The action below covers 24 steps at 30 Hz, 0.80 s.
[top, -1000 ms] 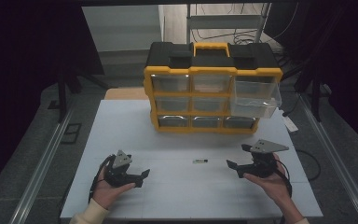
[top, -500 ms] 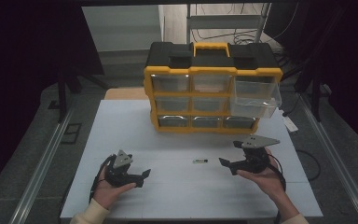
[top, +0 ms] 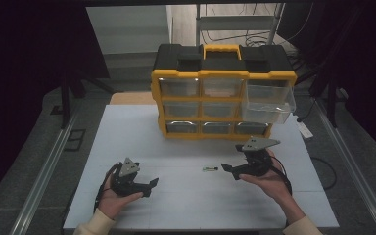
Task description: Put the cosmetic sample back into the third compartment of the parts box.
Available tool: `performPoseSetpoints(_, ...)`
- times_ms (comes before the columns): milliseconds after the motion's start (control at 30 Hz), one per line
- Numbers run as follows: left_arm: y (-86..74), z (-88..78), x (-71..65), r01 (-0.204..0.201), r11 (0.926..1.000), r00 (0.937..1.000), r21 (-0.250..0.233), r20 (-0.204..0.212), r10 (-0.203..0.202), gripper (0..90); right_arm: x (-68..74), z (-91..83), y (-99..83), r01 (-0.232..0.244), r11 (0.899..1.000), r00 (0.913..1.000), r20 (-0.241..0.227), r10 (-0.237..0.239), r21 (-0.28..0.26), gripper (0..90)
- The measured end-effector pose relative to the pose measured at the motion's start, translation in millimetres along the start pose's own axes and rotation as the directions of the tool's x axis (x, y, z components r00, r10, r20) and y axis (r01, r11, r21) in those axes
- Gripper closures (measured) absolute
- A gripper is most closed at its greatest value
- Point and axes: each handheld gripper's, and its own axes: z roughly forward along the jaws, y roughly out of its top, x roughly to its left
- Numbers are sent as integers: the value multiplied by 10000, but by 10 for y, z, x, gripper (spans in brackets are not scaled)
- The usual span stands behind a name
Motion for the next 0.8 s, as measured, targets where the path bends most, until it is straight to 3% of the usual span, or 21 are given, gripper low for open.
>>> performPoseSetpoints(800,3,5,-8,-42,10000,10000,39,58,42,85,21,352,146,619,9956,9968,-555,-580,704,145)
